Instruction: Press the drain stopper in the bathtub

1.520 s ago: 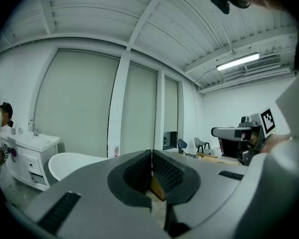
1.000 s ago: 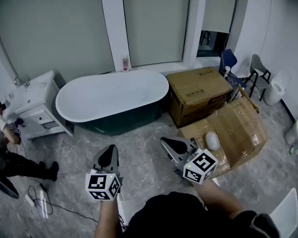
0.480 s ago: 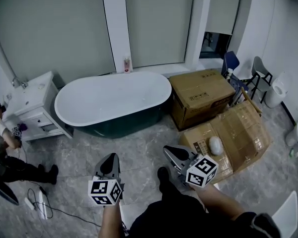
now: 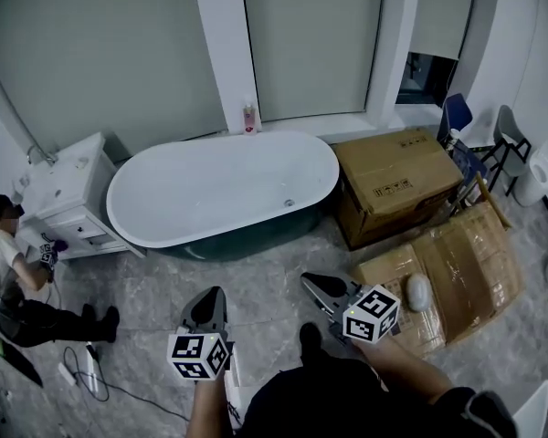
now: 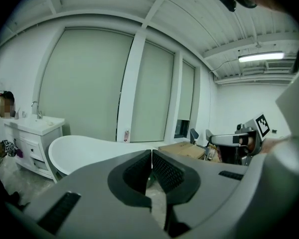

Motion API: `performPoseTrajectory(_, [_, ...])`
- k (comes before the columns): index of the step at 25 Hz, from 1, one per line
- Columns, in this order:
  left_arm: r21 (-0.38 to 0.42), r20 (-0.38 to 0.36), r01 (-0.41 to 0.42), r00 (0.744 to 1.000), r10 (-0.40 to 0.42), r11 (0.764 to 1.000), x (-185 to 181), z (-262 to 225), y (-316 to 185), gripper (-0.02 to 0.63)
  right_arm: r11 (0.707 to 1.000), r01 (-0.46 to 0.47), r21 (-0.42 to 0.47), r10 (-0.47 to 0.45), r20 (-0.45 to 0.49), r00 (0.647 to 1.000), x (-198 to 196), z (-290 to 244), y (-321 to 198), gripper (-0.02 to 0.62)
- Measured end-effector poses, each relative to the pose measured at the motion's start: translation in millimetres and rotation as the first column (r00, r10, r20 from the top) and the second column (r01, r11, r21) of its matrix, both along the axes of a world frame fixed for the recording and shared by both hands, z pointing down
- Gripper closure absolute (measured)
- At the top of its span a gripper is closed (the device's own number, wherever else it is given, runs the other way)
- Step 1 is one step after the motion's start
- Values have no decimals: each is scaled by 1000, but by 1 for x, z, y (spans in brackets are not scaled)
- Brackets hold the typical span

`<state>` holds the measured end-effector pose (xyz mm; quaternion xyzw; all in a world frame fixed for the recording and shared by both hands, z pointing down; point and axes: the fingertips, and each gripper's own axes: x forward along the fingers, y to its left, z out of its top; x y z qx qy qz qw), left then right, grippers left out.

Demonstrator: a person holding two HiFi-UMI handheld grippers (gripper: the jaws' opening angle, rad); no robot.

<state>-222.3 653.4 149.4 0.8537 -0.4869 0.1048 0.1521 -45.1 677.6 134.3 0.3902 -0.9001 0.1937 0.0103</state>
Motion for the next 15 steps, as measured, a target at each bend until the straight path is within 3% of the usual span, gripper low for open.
performPoseTrajectory(7, [-30, 16, 32, 999, -32, 999, 33, -3, -91, 586, 999, 27, 23, -28, 32, 999, 43, -13, -99, 581])
performPoseTrajectory(15, [-29, 18, -14, 1000, 14, 999, 82, -1, -154, 586, 1000, 12, -10, -11, 43, 999, 81, -1, -149, 581])
